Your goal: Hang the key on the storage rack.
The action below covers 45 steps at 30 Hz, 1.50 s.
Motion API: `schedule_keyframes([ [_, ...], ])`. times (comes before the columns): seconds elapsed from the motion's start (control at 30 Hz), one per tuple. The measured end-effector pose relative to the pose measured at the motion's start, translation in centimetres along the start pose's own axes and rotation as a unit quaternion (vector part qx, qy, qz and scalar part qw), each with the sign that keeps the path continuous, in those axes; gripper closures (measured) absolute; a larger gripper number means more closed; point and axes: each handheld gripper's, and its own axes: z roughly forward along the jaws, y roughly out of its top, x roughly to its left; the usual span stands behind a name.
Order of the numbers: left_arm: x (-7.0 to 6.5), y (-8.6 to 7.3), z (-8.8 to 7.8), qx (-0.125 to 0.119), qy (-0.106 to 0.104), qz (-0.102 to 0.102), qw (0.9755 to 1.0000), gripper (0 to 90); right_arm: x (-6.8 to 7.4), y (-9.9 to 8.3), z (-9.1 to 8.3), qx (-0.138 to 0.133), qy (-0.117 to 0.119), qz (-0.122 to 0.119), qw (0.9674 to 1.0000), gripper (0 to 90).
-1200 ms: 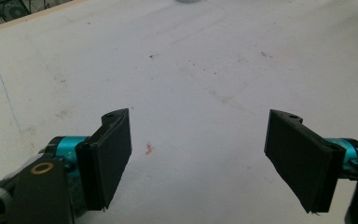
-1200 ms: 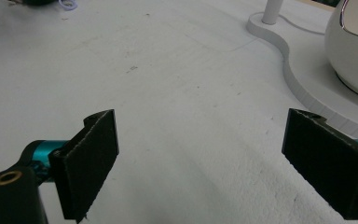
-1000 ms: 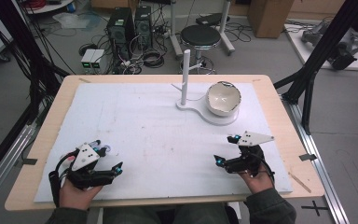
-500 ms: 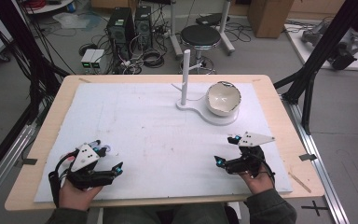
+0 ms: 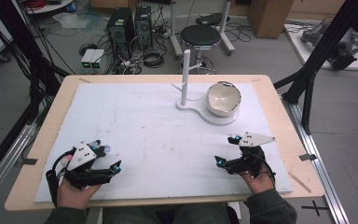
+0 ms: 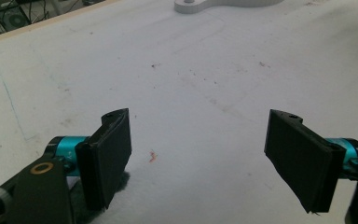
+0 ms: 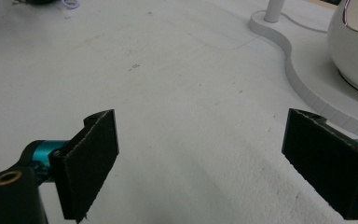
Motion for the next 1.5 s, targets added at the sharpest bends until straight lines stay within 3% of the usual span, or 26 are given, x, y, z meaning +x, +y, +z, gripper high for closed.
schedule_keyframes([
  [0.4,1.8,0.9,-1.4,-0.027,0.005,-0.011,0.9996,22.8,-0.1,0.0,0.0,-0.002,0.002,0.0,1.0,9.8],
  [0.67,4.3,1.3,-1.9,-0.041,0.014,-0.027,0.9987,23.3,-0.2,0.1,0.0,-0.002,0.0,-0.001,1.0,9.8],
  [0.93,7.0,1.7,-2.3,-0.031,0.04,-0.03,0.9983,22.8,-0.3,0.1,0.1,-0.003,0.001,0.0,1.0,9.8],
  [1.03,7.8,1.7,-2.4,-0.018,0.043,-0.022,0.9987,22.8,-0.3,0.1,0.1,-0.001,0.001,0.002,1.0,9.8],
  [1.17,9.3,1.3,-2.7,0.016,0.035,-0.006,0.9992,23.3,-0.4,0.1,0.1,-0.003,0.0,0.002,1.0,9.8],
  [1.5,10.1,0.1,-2.9,0.07,0.031,0.025,0.9967,23.5,-0.5,0.1,0.2,-0.004,-0.001,0.002,1.0,9.8],
])
